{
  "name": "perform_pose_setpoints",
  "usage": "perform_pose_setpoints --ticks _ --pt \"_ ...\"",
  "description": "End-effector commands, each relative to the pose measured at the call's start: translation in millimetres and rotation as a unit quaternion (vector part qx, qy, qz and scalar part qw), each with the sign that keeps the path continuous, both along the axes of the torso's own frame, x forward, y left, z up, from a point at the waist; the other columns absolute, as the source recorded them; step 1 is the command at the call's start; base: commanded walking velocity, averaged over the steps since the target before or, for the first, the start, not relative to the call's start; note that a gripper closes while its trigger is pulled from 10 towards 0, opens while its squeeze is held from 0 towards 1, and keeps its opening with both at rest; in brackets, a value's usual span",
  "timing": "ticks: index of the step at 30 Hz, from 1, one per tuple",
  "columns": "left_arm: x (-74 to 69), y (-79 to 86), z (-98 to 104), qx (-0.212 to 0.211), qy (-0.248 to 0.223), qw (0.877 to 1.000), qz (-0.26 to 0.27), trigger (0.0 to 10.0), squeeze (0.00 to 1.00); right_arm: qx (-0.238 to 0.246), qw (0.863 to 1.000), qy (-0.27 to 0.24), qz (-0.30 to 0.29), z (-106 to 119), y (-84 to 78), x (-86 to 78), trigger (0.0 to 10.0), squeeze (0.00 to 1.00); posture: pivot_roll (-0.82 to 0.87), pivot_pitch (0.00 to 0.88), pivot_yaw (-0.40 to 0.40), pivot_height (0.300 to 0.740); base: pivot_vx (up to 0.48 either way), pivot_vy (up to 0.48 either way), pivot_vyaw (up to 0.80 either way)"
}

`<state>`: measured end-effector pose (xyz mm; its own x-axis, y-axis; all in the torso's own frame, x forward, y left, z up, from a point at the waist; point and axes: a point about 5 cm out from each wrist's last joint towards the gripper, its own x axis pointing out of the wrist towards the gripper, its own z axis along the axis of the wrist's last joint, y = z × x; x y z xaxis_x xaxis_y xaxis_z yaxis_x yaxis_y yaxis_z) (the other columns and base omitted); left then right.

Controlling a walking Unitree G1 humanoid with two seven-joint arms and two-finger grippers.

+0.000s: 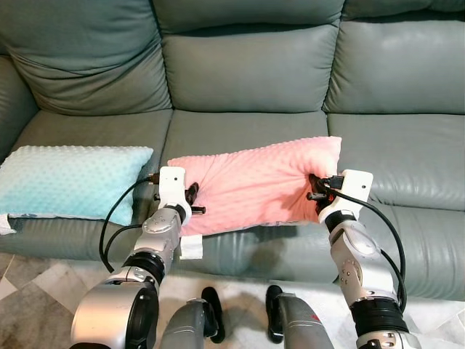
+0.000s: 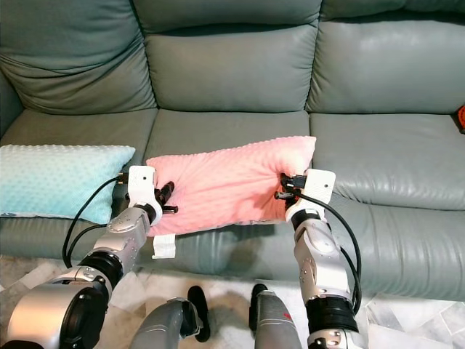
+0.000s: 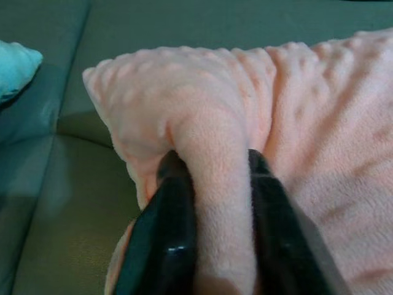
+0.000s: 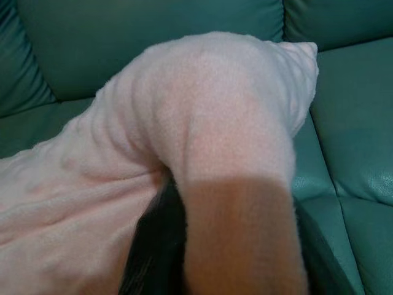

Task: Move the pillow to the sofa

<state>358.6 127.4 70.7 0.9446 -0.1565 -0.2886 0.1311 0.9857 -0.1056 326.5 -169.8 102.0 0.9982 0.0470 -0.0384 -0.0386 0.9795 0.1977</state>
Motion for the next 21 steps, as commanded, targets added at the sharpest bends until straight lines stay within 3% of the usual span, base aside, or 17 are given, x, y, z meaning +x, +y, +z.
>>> perform_pose_setpoints --ticks 1,21 --pt "-4.1 5.2 -7.3 0.005 0.013 1.000 0.011 10.0 1.00 0.013 1.000 -0.001 -0.003 -4.3 -1.0 -3.5 10.0 1.00 -0.15 0.368 0.118 0.740 0.000 0.000 0.00" --pt "-13.1 10.8 -19.8 0.023 0.026 0.999 0.022 10.0 1.00 0.038 0.999 0.014 0.035 -17.3 21.0 -13.7 10.0 1.00 -0.14 0.374 0.114 0.740 0.000 0.000 0.00"
